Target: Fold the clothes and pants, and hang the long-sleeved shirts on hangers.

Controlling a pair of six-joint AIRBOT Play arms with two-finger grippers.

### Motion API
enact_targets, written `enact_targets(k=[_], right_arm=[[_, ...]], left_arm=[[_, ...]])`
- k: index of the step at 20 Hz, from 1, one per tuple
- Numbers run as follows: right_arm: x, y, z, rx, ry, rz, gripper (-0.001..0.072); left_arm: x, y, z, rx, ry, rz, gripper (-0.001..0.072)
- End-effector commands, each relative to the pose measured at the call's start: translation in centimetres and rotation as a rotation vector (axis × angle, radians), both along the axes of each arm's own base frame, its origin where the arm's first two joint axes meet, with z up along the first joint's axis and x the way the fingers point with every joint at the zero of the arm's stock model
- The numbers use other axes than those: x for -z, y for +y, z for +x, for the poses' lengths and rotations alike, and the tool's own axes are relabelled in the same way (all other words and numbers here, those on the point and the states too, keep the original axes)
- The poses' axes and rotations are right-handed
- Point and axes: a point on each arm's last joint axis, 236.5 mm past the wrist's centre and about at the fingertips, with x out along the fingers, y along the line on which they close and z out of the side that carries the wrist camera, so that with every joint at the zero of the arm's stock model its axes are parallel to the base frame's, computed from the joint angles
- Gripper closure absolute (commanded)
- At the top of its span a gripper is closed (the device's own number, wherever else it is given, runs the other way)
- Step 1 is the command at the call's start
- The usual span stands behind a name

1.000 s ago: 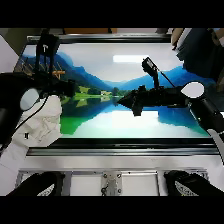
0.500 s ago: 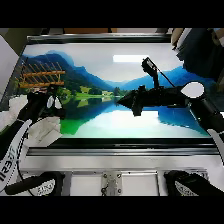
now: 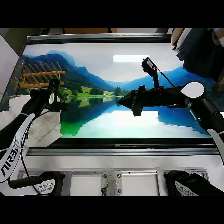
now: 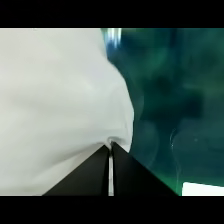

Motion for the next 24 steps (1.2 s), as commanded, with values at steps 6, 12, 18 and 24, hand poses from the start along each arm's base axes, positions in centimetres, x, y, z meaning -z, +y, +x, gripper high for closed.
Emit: enact_targets(k=[6, 12, 18, 24], right_arm=[[-2.1, 1.0, -0.6, 0.01, 0.107, 0.123, 0.07], [-7.0, -1.2, 1.1, 0.064, 0.035, 0.294, 0.069], [-8.7, -20.1, 9.7, 0.74, -0.139, 0.14, 0.07], [-10.2, -28.3, 8.5, 0.983, -0.191, 0.067, 0.07]], left_arm=[[-16.1, -13.8, 7.4, 0.32, -0.329, -0.041, 0.0695], [-25.2, -24.7, 6.4, 0.52, -0.546, -0.143, 0.0695], [-26.4, -37.7, 2.2, 0.618, -0.54, -0.586, 0.0695], [-21.2, -42.4, 0.4, 0.633, -0.403, -0.649, 0.0077]])
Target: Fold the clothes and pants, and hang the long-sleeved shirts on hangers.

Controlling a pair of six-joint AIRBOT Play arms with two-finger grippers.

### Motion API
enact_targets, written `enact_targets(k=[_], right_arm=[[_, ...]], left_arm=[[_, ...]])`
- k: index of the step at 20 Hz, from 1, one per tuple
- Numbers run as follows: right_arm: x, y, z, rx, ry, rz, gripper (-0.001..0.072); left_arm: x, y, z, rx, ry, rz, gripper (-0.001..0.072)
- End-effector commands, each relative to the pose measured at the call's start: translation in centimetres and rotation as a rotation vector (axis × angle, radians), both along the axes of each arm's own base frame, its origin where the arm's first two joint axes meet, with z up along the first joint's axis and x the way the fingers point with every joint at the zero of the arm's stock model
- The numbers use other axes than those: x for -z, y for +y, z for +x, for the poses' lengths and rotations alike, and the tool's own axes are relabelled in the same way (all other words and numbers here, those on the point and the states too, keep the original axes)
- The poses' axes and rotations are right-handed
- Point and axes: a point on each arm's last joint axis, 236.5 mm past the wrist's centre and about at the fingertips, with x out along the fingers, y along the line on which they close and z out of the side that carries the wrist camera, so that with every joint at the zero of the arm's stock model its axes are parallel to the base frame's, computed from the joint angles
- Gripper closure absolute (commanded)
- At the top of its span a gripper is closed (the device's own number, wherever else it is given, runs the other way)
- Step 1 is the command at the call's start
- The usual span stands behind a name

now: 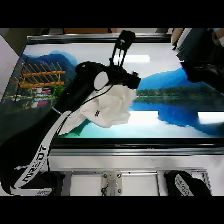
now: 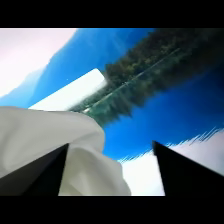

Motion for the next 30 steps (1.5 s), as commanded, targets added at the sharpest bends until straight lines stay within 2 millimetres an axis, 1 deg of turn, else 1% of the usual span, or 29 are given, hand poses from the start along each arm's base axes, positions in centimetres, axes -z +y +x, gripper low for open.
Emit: enact_targets(k=[1, 2, 4, 5, 6, 7, 8, 9, 10, 11, 12, 13, 14, 16, 17, 19, 21, 22, 23, 24, 25, 26, 27, 28, 30], right_arm=[[-0.3, -4.2, -0.6, 0.135, 0.004, -0.052, 0.07], [0.0, -4.0, -0.9, 0.122, 0.016, -0.058, 0.07], [0.8, -3.2, -1.4, 0.082, 0.049, -0.068, 0.07], [1.2, -2.9, -1.7, 0.062, 0.065, -0.072, 0.07], [1.6, -2.5, -1.9, 0.043, 0.08, -0.071, 0.07], [1.9, -2.2, -2.1, 0.029, 0.092, -0.07, 0.07], [2.4, -2.0, -2.3, 0.02, 0.105, -0.066, 0.07], [2.8, -1.8, -2.4, 0.013, 0.118, -0.062, 0.07], [3.5, -1.7, -2.5, 0.005, 0.136, -0.056, 0.07], [4.3, -1.5, -2.7, 0.0, 0.16, -0.04, 0.07], [5.2, -1.3, -2.9, -0.002, 0.19, -0.018, 0.0701], [6.1, -1.1, -3.1, -0.008, 0.217, -0.004, 0.07], [7.1, -0.8, -3.3, -0.019, 0.242, 0.001, 0.0701], [9.7, 0.0, -4.0, -0.044, 0.304, -0.007, 0.0701], [11.2, 0.3, -4.4, -0.048, 0.35, -0.014, 0.0701], [15.0, 1.1, -5.7, -0.054, 0.468, -0.057, 0.0701], [19.1, 2.3, -7.4, -0.06, 0.594, -0.111, 0.0701], [21.1, 2.9, -8.1, -0.048, 0.649, -0.124, 0.0701], [23.1, 3.7, -8.8, -0.029, 0.708, -0.122, 0.07], [25.2, 4.7, -9.5, -0.008, 0.77, -0.098, 0.07], [26.8, 6.0, -10.2, -0.004, 0.822, -0.064, 0.069], [28.3, 7.5, -10.8, -0.013, 0.87, -0.029, 0.0559], [29.6, 9.2, -11.4, -0.034, 0.918, 0.006, 0.0212], [30.6, 10.9, -11.7, -0.056, 0.951, 0.041, 0.003], [32.2, 14.2, -11.7, -0.078, 1.009, 0.12, 0.0035]], left_arm=[[0.9, 0.8, 0.3, -0.039, 0.074, -0.018, 0.0077], [0.6, 3.2, 1.1, -0.077, 0.092, -0.001, 0.0077], [0.9, 9.3, 2.6, -0.179, 0.15, 0.023, 0.0077], [1.7, 12.7, 2.9, -0.241, 0.185, 0.036, 0.0077], [3.1, 15.8, 2.9, -0.299, 0.228, 0.048, 0.0077], [5.3, 19.1, 2.5, -0.359, 0.279, 0.072, 0.0077], [7.7, 21.9, 1.9, -0.412, 0.334, 0.093, 0.0077], [10.6, 24.6, 1.0, -0.465, 0.4, 0.117, 0.0078], [13.4, 26.8, 0.0, -0.508, 0.464, 0.138, 0.0093], [16.1, 28.1, -1.1, -0.534, 0.53, 0.136, 0.0095], [18.0, 28.4, -1.9, -0.541, 0.58, 0.108, 0.0095], [19.6, 27.9, -2.4, -0.531, 0.625, 0.059, 0.0095], [20.8, 27.1, -2.7, -0.508, 0.658, 0.015, 0.0095], [22.8, 26.0, -3.0, -0.483, 0.704, -0.007, 0.0095], [23.9, 25.8, -3.2, -0.478, 0.726, 0.005, 0.0094], [25.7, 25.3, -3.7, -0.471, 0.767, 0.025, 0.0095], [26.6, 25.2, -4.0, -0.481, 0.795, 0.027, 0.0095], [26.7, 25.3, -3.9, -0.503, 0.805, 0.019, 0.0097], [26.6, 25.4, -3.7, -0.521, 0.803, 0.008, 0.0195], [26.2, 25.8, -3.4, -0.529, 0.792, 0.002, 0.0576], [25.6, 26.1, -3.0, -0.538, 0.772, -0.009, 0.0695], [24.9, 26.4, -2.6, -0.546, 0.75, -0.02, 0.0695], [24.1, 26.6, -2.4, -0.547, 0.732, -0.028, 0.0695], [23.3, 26.5, -2.2, -0.543, 0.71, -0.033, 0.0695], [21.9, 26.6, -2.0, -0.533, 0.672, -0.037, 0.0695]])
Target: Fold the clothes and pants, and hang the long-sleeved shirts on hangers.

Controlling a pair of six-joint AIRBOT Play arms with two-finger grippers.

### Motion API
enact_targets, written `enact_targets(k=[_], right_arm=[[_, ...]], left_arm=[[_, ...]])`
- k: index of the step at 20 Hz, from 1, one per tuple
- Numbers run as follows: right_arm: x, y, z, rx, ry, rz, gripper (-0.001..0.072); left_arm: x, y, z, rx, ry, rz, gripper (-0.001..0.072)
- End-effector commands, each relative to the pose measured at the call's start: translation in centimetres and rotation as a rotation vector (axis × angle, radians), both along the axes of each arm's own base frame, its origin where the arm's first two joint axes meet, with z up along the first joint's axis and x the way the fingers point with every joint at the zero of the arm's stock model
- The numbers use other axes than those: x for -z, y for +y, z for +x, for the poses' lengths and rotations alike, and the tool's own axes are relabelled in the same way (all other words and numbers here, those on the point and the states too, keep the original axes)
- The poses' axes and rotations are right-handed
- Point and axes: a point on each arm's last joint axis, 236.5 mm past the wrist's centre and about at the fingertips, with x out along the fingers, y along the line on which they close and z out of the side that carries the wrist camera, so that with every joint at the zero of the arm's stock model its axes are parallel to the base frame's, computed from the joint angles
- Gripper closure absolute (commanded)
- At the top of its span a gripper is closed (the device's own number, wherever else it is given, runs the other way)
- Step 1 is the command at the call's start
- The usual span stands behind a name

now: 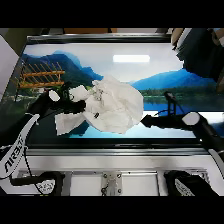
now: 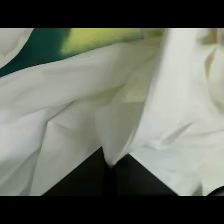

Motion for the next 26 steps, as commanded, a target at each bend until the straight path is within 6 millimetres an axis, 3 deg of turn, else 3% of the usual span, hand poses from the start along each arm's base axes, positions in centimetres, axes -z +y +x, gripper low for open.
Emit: enact_targets(k=[1, 3, 5, 8, 18, 19, 20, 21, 22, 23, 26], right_arm=[[3.8, 5.2, -0.5, 0.072, 0.125, 0.109, 0.0035], [5.4, 7.5, -0.1, 0.116, 0.151, 0.143, 0.0042], [6.6, 9.4, -0.5, 0.134, 0.186, 0.17, 0.012], [7.8, 11.3, -2.1, 0.09, 0.217, 0.158, 0.0121], [7.5, 11.9, -1.9, 0.043, 0.178, 0.146, 0.0129], [7.2, 12.0, -1.7, 0.018, 0.154, 0.142, 0.0158], [6.9, 12.2, -1.4, -0.011, 0.127, 0.139, 0.0362], [6.4, 12.4, -1.0, -0.032, 0.101, 0.138, 0.0498], [6.0, 12.6, -0.4, -0.048, 0.075, 0.137, 0.052], [5.4, 12.8, 0.0, -0.074, 0.044, 0.134, 0.0703], [2.3, 12.4, 2.5, -0.095, -0.063, 0.142, 0.0702]], left_arm=[[-2.2, 0.2, 0.5, -0.001, -0.062, -0.001, 0.0695], [-3.3, 0.1, 0.6, 0.0, -0.086, -0.005, 0.0695], [-4.0, 0.1, 0.6, 0.0, -0.103, -0.006, 0.0695], [-4.4, 0.1, 0.7, 0.0, -0.112, -0.007, 0.0695], [-4.4, 0.0, 0.3, 0.005, -0.102, -0.012, 0.0695], [-4.7, 0.0, 0.2, 0.008, -0.104, -0.013, 0.0695], [-5.3, 0.0, 0.3, 0.008, -0.119, -0.014, 0.0695], [-6.0, 0.0, 0.3, 0.008, -0.138, -0.016, 0.0695], [-6.9, 0.0, 0.3, 0.007, -0.16, -0.018, 0.0695], [-8.0, 0.0, 0.3, 0.008, -0.185, -0.021, 0.0695], [-11.4, -0.1, -0.5, 0.02, -0.251, -0.032, 0.0695]])
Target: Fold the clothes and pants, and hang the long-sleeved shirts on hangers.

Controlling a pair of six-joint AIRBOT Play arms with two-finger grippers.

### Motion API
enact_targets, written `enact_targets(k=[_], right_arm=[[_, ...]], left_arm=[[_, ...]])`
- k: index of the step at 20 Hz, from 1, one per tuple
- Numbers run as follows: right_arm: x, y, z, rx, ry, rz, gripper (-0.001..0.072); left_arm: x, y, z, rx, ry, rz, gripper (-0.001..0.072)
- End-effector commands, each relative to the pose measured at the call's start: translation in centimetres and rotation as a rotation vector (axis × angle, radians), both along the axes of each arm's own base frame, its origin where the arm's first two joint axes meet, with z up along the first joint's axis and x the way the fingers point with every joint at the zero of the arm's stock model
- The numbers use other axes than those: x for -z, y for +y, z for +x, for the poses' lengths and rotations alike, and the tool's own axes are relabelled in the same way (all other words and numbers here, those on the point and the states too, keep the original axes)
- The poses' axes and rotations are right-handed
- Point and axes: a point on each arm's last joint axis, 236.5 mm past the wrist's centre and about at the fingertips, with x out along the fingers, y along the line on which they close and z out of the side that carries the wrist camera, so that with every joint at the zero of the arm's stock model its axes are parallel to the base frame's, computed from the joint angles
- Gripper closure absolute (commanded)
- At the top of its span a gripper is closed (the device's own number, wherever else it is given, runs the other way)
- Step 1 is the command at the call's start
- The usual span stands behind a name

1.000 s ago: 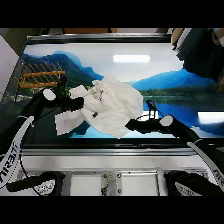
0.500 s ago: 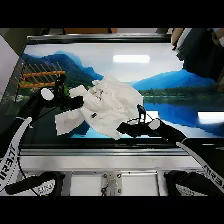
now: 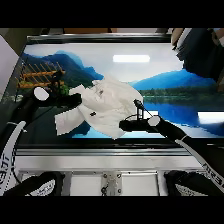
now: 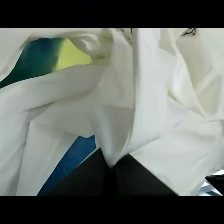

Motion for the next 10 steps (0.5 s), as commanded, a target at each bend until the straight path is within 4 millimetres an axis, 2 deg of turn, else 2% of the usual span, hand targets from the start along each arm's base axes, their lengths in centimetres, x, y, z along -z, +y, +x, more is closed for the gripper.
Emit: enact_targets(k=[1, 3, 4, 5, 6, 8, 10], right_arm=[[-3.8, -0.7, 2.5, -0.033, -0.125, 0.009, 0.0701], [-6.3, -2.9, 3.6, -0.008, -0.166, 0.019, 0.0689], [-7.0, -4.4, 3.7, -0.002, -0.166, 0.016, 0.0609], [-7.1, -5.7, 3.5, -0.006, -0.152, 0.006, 0.039], [-6.7, -6.7, 3.0, -0.013, -0.119, -0.004, 0.0332], [-4.5, -8.4, 2.0, -0.017, -0.038, -0.067, 0.0334], [-1.9, -8.5, 0.9, -0.021, 0.041, -0.091, 0.0328]], left_arm=[[-3.6, -0.1, -1.2, 0.019, -0.062, -0.008, 0.0694], [-4.6, -0.1, -2.1, 0.04, -0.074, -0.005, 0.0695], [-4.6, -0.1, -2.4, 0.042, -0.074, -0.004, 0.0695], [-4.0, 0.0, -2.7, 0.038, -0.067, -0.003, 0.0695], [-3.2, 0.1, -3.0, 0.033, -0.051, -0.002, 0.0695], [-1.2, 0.2, -3.6, 0.027, -0.007, 0.002, 0.0695], [0.2, 0.2, -3.8, 0.027, 0.031, 0.004, 0.0695]])
